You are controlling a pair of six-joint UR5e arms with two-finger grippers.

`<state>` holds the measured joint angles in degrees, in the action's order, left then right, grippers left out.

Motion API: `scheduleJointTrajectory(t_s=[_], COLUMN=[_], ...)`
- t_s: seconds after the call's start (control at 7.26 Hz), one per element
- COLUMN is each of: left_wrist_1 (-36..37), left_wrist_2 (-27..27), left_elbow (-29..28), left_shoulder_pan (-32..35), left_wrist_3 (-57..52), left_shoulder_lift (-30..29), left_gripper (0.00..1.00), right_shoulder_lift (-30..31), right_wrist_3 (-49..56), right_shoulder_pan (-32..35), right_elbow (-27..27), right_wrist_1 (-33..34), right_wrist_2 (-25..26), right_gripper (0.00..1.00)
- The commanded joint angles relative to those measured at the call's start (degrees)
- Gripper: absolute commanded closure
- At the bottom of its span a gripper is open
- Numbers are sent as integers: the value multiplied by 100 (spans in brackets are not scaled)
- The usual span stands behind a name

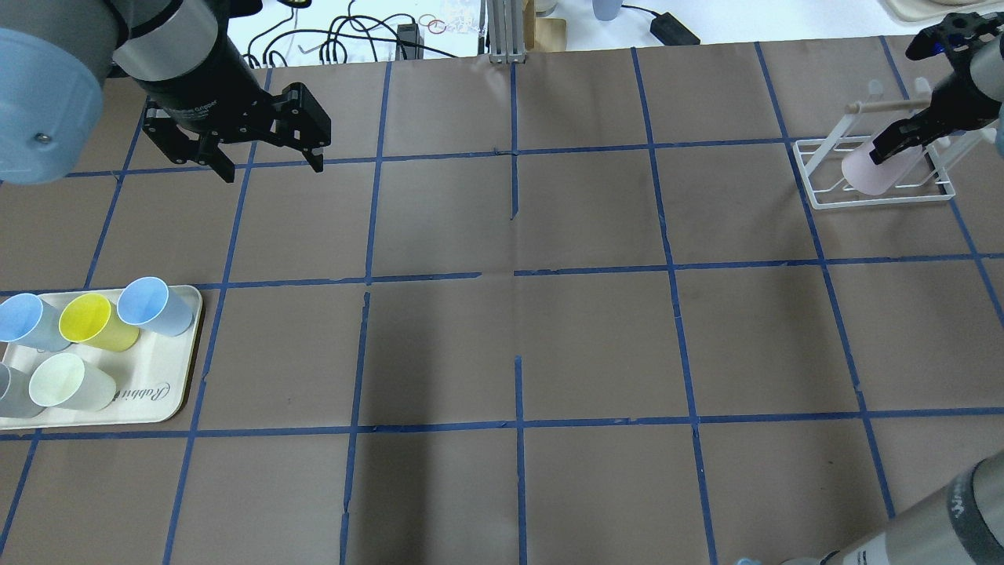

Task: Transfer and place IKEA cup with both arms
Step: 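Close the right gripper on the pink cup and lift it off the rack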

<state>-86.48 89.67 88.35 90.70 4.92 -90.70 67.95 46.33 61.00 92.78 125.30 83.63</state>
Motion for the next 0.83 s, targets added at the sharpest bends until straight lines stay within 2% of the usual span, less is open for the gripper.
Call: scheduleJointTrajectory(t_s=[0.0,0.69], left_wrist_1=[0,0], left_wrist_2=[7,7], left_elbow=[-2,-2], left_shoulder_pan=[0,0], left_wrist_3=[0,0], left_shoulder_lift=[0,0], left_gripper=[0,0], right_shoulder_lift=[217,823], right_wrist_3=[-10,-1], right_shoulder_pan=[0,-9], right_elbow=[-5,-31], right_wrist_1=[-67,-592], right_wrist_2=[83,338], right_gripper=[86,87])
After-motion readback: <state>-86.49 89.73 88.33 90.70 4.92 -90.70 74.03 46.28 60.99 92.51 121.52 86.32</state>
